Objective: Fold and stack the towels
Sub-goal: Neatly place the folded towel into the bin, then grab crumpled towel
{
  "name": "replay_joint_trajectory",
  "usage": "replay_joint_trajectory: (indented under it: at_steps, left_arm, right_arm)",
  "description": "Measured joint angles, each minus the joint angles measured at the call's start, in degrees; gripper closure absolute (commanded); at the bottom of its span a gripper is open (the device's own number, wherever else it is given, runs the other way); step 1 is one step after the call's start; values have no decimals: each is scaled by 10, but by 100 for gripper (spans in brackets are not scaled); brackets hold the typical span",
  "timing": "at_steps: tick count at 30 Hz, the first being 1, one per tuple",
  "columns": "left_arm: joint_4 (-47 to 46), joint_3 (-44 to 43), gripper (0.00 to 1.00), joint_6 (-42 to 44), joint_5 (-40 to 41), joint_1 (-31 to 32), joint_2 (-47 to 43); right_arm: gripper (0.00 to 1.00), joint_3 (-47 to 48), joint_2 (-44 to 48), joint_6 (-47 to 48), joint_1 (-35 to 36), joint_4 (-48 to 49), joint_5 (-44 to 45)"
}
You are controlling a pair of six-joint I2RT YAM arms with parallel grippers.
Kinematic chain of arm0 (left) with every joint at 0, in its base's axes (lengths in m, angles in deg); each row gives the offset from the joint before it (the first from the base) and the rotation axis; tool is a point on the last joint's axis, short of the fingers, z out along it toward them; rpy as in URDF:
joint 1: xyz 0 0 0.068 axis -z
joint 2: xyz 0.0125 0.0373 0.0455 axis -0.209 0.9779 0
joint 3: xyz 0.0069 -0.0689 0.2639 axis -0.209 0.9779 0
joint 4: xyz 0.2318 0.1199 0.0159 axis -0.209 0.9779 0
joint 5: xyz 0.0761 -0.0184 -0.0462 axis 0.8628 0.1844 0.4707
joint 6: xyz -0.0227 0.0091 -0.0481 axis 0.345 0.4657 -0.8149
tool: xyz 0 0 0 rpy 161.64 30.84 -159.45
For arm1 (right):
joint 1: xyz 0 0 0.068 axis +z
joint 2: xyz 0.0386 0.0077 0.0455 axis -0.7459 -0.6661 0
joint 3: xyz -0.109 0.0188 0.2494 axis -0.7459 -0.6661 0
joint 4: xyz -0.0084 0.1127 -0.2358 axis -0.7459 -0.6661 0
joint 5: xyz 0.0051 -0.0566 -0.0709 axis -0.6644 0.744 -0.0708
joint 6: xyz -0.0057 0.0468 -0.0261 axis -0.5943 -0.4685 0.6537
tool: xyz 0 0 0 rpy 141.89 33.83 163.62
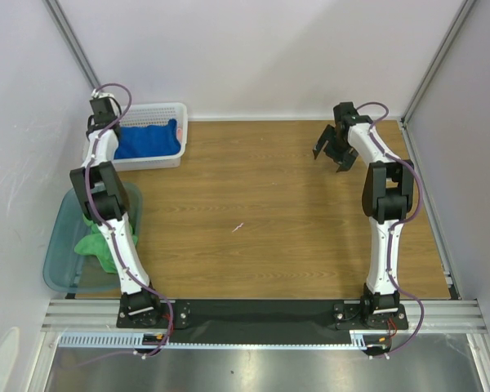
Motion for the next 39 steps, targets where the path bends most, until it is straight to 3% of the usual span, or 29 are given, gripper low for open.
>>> replay_joint_trajectory:
  at_steps: [10, 13, 15, 18, 19, 22, 27, 31, 35, 39]
  left_arm:
    - [-3, -30, 98, 6, 1, -4, 12]
    - [-9, -42, 93, 5, 2, -4, 19]
    - [-9, -45, 85, 4, 1, -4, 21]
    - [-9, -44, 57, 4, 3, -4, 22]
    - [-9, -44, 41, 4, 7, -4, 22]
    - [-10, -38, 22, 1, 21, -5, 20]
    - [9, -17, 6, -12, 39, -5, 5]
    - [40, -2, 1, -47, 43, -2, -38]
    - [62, 59, 0, -101, 54, 7, -140]
    - [71, 163, 0, -182, 65, 22, -296]
  right_arm:
    - [5, 35, -13, 0, 2, -8, -1]
    - [5, 36, -15, 0, 2, -11, -1]
    - [5, 37, -18, 0, 3, -13, -1]
    - [4, 37, -19, 0, 3, -16, -1]
    - [4, 37, -19, 0, 4, -17, -1]
    - [2, 37, -19, 0, 5, -17, -1]
    - [0, 36, -19, 1, 7, -7, -5]
    - [0, 5, -1, 5, 9, 28, -7]
    - [0, -63, 48, 12, 9, 72, -13]
    - [0, -119, 111, 23, 4, 116, -33]
